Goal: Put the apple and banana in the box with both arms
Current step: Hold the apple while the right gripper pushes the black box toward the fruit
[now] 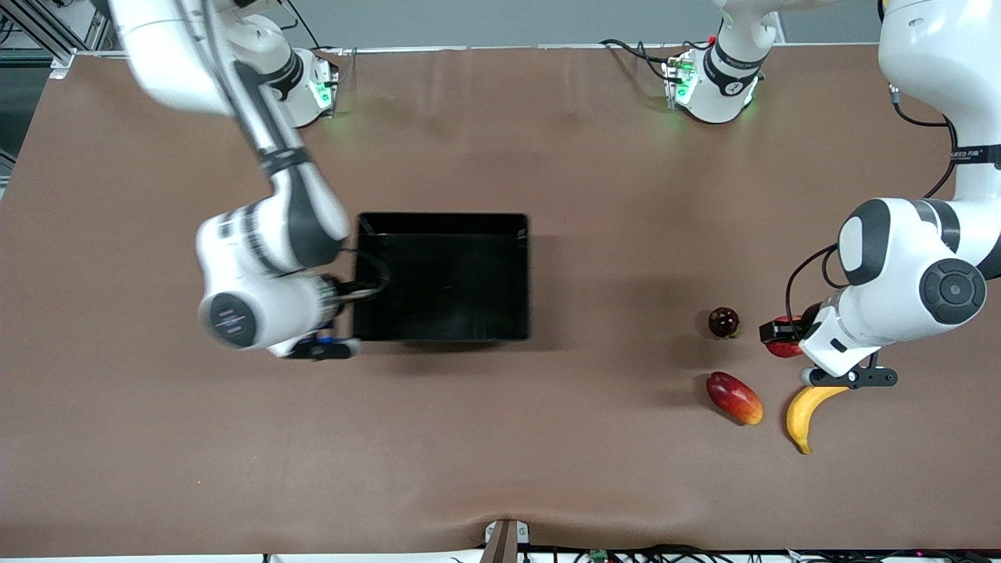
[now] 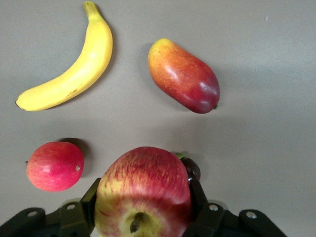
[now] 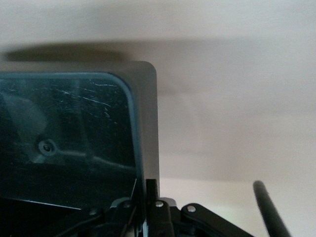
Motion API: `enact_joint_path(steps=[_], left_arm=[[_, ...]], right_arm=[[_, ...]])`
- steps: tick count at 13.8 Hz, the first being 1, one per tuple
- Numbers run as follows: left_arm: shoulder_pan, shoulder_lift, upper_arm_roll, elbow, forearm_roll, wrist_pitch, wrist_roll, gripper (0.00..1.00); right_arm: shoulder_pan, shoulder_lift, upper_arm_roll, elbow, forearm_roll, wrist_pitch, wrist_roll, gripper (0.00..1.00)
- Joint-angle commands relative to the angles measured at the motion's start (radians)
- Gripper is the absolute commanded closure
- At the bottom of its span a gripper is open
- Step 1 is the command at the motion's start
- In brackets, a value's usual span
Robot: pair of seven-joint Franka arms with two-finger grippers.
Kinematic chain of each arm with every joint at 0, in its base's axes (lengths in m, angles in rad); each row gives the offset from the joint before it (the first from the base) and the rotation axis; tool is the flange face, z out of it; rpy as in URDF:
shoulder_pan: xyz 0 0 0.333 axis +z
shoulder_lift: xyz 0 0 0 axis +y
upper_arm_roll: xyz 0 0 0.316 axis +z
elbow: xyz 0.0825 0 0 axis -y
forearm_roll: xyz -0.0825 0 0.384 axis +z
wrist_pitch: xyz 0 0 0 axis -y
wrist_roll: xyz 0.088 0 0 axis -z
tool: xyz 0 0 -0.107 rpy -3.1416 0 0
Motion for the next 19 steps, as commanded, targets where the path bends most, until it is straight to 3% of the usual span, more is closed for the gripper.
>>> enact_joint_path(steps=[1, 4, 9, 10, 11, 12, 15, 19], left_arm=[[-0.011, -0.017, 0.0, 0.003, 0.013, -0.025, -0.024, 1.0], [-0.01, -0.017, 0.0, 0.002, 0.013, -0.025, -0.024, 1.0], [-0.008, -0.015, 0.0, 0.0, 0.013, -0.025, -0.026, 1.0], [-0.01, -0.015, 0.0, 0.0, 0.013, -0.025, -0.026, 1.0], [-0.01, -0.015, -0.001, -0.001, 0.013, -0.027, -0.035, 1.0], [-0.011, -0.015, -0.004, -0.005, 0.015, -0.027, -0.055, 1.0], [-0.014, -0.017, -0.027, -0.008, 0.015, -0.044, -0.102, 1.0], [-0.08, -0.02, -0.038, -0.014, 0.015, -0.056, -0.214, 1.0]], right_arm=[[0.05, -0.013, -0.012, -0.056, 0.144, 0.094, 0.017, 1.0], [0.152, 0.042, -0.015, -0.09, 0.168, 0.272, 0.042, 1.0], [0.205, 0.094, -0.015, -0.097, 0.168, 0.359, 0.103, 0.98], [0.198, 0.102, -0.015, -0.099, 0.168, 0.36, 0.15, 0.59], [0.193, 0.105, -0.015, -0.099, 0.166, 0.36, 0.204, 0.13], [0.192, 0.101, -0.015, -0.096, 0.165, 0.351, 0.217, 0.0], [0.181, 0.061, -0.027, -0.076, 0.162, 0.272, 0.217, 0.0], [0.12, -0.042, -0.116, 0.037, 0.154, 0.023, 0.209, 0.0]])
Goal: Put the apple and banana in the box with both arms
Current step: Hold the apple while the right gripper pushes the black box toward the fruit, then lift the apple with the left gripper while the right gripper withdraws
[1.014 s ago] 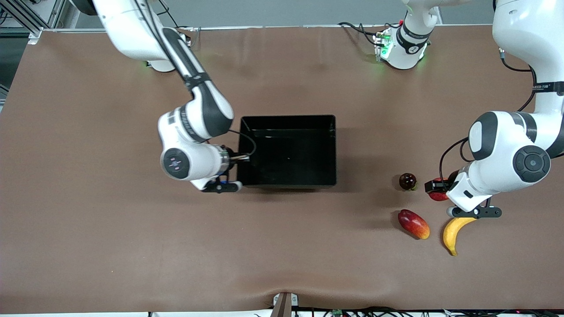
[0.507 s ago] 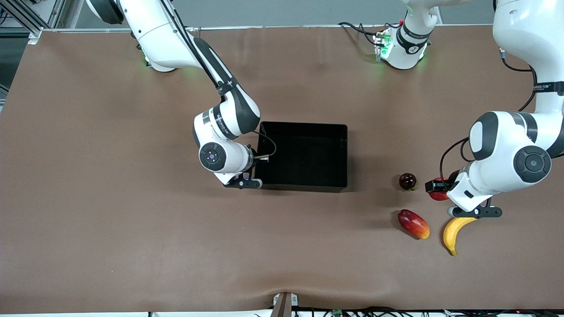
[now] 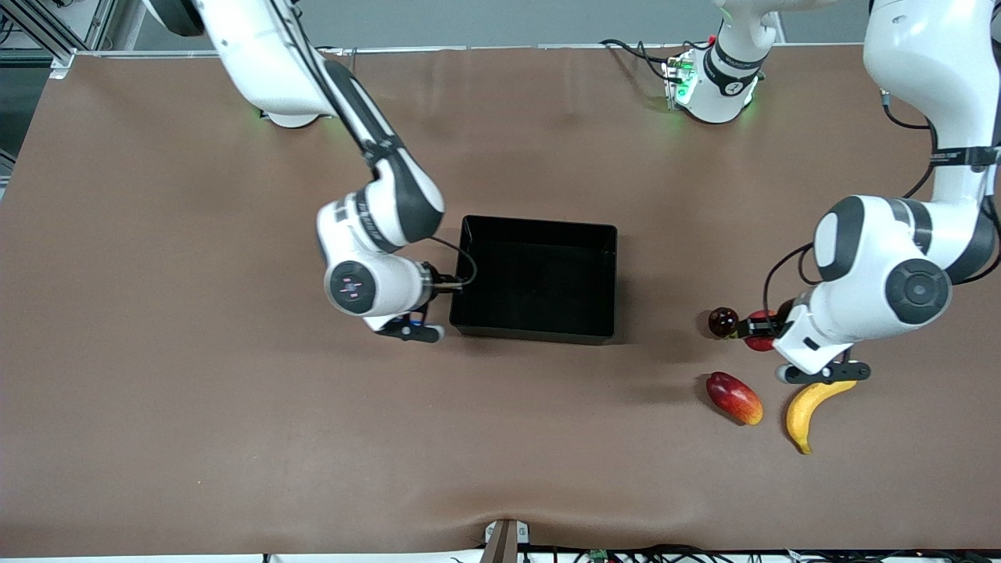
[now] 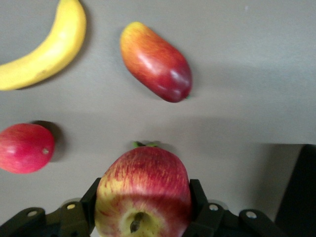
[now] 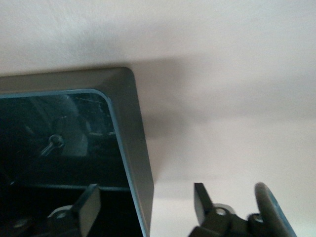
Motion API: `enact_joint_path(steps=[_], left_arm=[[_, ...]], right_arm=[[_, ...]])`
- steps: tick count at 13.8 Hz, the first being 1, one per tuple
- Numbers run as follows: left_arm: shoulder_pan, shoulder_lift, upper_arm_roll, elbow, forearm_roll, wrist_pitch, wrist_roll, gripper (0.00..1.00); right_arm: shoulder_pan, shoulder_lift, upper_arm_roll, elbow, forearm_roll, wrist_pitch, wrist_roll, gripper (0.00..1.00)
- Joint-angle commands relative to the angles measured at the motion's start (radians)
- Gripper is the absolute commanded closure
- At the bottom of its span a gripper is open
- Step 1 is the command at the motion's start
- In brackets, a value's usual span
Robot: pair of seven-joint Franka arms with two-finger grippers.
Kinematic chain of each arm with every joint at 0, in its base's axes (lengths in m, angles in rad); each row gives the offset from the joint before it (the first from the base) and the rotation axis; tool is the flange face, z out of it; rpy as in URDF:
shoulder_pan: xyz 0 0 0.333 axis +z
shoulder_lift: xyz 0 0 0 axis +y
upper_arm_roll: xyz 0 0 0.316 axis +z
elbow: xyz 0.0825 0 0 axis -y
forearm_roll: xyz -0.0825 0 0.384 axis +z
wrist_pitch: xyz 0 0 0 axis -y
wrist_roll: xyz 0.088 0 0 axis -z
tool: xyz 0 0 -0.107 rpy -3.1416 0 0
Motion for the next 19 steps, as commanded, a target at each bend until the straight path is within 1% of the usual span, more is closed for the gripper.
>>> enact_joint_path(steps=[1, 3, 4, 5, 6, 7, 8, 10, 11, 12, 13, 14, 17, 19], left_arm=[[-0.063, -0.018, -0.002, -0.006, 0.015, -0.038, -0.109, 1.0], [-0.123, -0.02, -0.003, -0.006, 0.015, -0.046, -0.171, 1.0], [-0.155, -0.024, -0.003, -0.006, 0.015, -0.052, -0.189, 1.0], [-0.186, -0.034, -0.003, -0.01, 0.015, -0.055, -0.22, 1.0], [-0.218, -0.049, -0.003, -0.024, 0.015, -0.055, -0.255, 1.0], [-0.238, -0.066, -0.003, -0.036, 0.016, -0.055, -0.277, 1.0], [-0.267, -0.08, -0.006, -0.059, 0.016, -0.053, -0.283, 1.0], [-0.31, -0.093, -0.029, -0.101, 0.015, -0.037, -0.294, 1.0], [-0.318, -0.097, -0.04, -0.104, 0.015, -0.035, -0.32, 1.0], [-0.321, -0.095, -0.055, -0.108, 0.015, -0.035, -0.344, 1.0], [-0.322, -0.09, -0.077, -0.119, 0.015, -0.026, -0.35, 1.0], [-0.322, -0.084, -0.083, -0.128, 0.012, -0.012, -0.352, 1.0], [-0.353, -0.064, -0.089, -0.15, 0.001, 0.019, -0.384, 1.0], [-0.388, -0.038, -0.089, -0.15, 0.0, 0.074, -0.456, 1.0]], right_arm=[[-0.053, -0.089, -0.055, 0.051, 0.013, -0.107, 0.001, 0.0], [-0.078, -0.103, -0.096, 0.08, 0.004, -0.159, 0.0, 0.0], [-0.102, -0.103, -0.132, 0.116, -0.008, -0.229, -0.003, 0.0], [-0.127, -0.102, -0.155, 0.176, -0.022, -0.304, -0.024, 0.0], [-0.151, -0.102, -0.167, 0.215, -0.047, -0.375, -0.063, 0.0], [-0.173, -0.102, -0.189, 0.23, -0.094, -0.427, -0.074, 0.0], [-0.182, -0.109, -0.205, 0.239, -0.14, -0.447, -0.074, 0.0], [-0.184, -0.166, -0.236, 0.24, -0.252, -0.463, -0.098, 0.0], [-0.187, -0.191, -0.238, 0.23, -0.289, -0.465, -0.156, 0.0], [-0.203, -0.212, -0.241, 0.212, -0.298, -0.468, -0.211, 0.0], [-0.226, -0.24, -0.241, 0.188, -0.298, -0.474, -0.232, 0.0], [-0.252, -0.266, -0.242, 0.165, -0.298, -0.474, -0.238, 0.0], [-0.292, -0.332, -0.244, 0.146, -0.315, -0.471, -0.294, 0.0], [-0.293, -0.367, -0.242, 0.148, -0.35, -0.446, -0.301, 0.0]])
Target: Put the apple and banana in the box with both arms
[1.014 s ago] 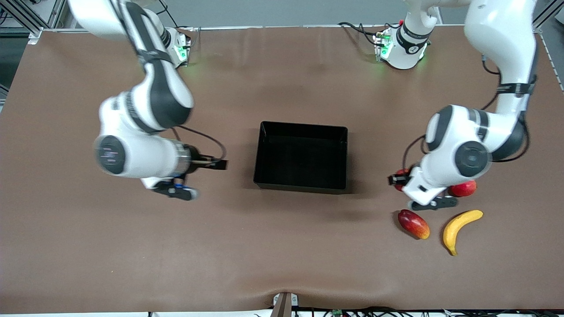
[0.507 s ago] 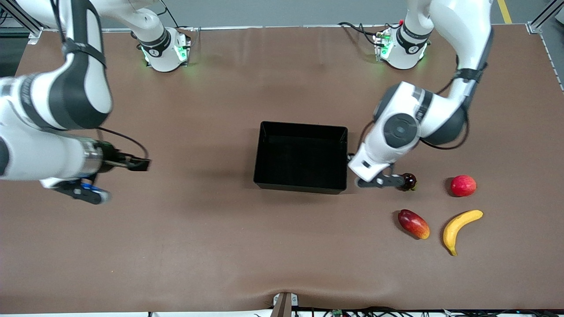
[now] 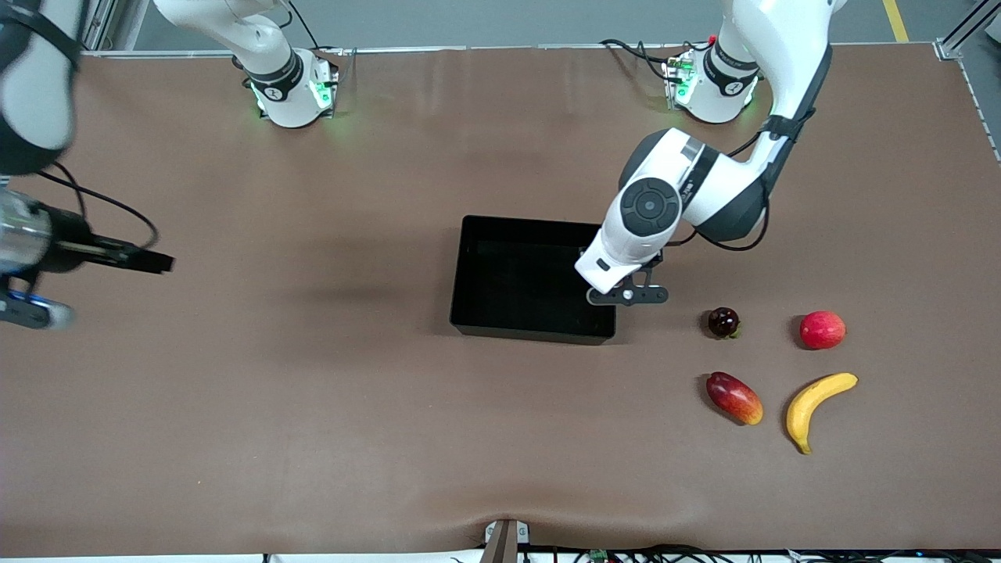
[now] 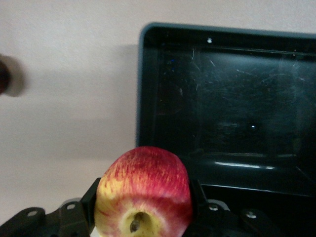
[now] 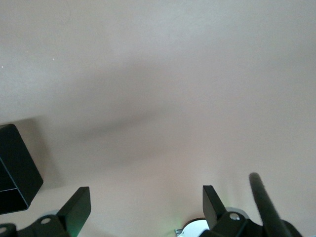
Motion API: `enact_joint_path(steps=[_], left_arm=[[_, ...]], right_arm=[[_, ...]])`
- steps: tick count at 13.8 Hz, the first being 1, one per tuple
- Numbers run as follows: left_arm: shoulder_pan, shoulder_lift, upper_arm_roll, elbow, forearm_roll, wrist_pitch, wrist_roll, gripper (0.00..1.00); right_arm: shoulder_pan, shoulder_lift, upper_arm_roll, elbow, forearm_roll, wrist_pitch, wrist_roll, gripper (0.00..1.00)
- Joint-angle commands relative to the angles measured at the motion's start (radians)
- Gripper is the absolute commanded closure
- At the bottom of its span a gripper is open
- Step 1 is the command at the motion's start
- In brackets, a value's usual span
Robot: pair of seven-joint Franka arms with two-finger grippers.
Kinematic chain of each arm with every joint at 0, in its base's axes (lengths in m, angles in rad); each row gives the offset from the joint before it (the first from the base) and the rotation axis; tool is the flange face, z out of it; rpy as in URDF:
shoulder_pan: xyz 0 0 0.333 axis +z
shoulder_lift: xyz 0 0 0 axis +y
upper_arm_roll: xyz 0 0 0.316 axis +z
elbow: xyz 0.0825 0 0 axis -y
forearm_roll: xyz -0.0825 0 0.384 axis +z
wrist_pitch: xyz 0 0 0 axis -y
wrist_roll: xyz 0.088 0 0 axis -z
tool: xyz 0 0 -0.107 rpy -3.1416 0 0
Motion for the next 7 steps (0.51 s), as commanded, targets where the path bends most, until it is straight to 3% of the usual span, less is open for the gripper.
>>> enact_joint_path(steps=[1, 4, 6, 7], left_arm=[[-0.035, 0.029, -0.002, -0.009, 0.001, 0.082, -0.108, 1.0], [-0.079, 0.075, 0.0, -0.009, 0.003, 0.139, -0.159, 1.0], [-0.092, 0.105, 0.001, -0.009, 0.013, 0.155, -0.187, 1.0], [-0.093, 0.112, 0.001, -0.009, 0.013, 0.156, -0.189, 1.0]], right_arm=[[0.013, -0.079, 0.016, -0.054, -0.049, 0.041, -0.009, 0.0], [0.009, -0.104, 0.021, -0.073, -0.046, 0.052, -0.031, 0.0], [-0.049, -0.14, 0.031, -0.123, -0.03, 0.06, -0.188, 0.0], [-0.086, -0.162, 0.08, -0.141, -0.026, 0.055, -0.236, 0.0]])
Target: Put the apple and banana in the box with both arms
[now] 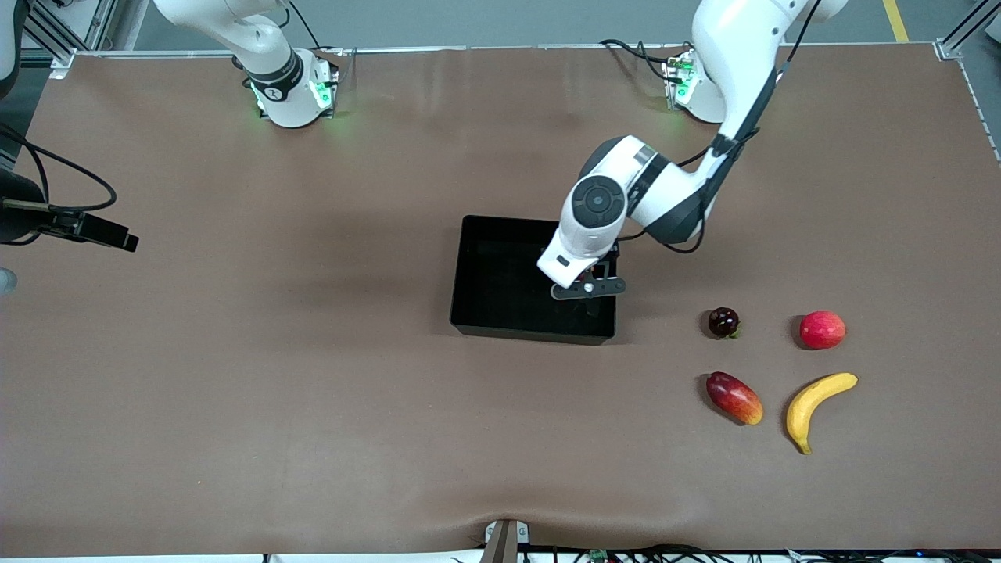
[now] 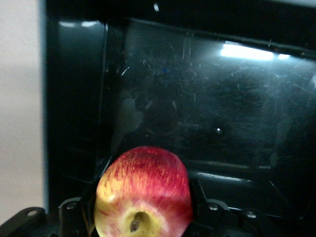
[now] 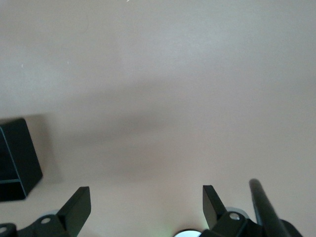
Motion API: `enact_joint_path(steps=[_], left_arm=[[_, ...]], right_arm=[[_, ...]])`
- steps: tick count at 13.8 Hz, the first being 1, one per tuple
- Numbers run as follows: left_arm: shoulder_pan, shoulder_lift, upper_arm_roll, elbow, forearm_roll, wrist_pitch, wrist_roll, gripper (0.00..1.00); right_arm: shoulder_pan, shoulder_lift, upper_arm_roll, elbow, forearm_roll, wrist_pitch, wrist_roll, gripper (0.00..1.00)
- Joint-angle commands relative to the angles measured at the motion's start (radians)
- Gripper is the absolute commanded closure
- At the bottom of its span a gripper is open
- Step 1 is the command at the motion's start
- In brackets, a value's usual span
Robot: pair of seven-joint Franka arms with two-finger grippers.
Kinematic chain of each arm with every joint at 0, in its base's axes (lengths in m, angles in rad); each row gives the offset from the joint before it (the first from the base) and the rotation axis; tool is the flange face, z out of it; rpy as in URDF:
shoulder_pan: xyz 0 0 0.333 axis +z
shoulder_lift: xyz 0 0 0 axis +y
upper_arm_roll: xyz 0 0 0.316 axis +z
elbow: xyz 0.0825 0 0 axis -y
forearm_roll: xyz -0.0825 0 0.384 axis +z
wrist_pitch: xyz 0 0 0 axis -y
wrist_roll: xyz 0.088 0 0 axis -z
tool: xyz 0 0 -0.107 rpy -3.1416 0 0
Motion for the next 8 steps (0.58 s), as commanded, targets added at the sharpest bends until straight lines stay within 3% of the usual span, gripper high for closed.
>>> enact_joint_path(steps=[1, 3, 4, 8], left_arm=[[-0.007, 0.027, 0.005, 0.003, 0.013, 0.014, -0.032, 1.0], [-0.01, 0.041, 0.006, 0.003, 0.016, 0.016, -0.032, 1.0], [-0.01, 0.051, 0.006, 0.007, 0.018, 0.014, -0.032, 1.0], [-0.01, 0.073, 0.006, 0.009, 0.024, 0.014, -0.033, 1.0]], right_arm=[[-0.134, -0.079, 0.133, -0.091, -0.017, 0.016, -0.102, 0.0], [-0.32, -0.097, 0.293, -0.118, -0.017, 0.024, -0.119, 0.0], [-0.356, -0.113, 0.337, -0.144, -0.019, 0.033, -0.117, 0.0], [-0.316, -0.166, 0.344, -0.177, -0.083, 0.036, -0.094, 0.0]])
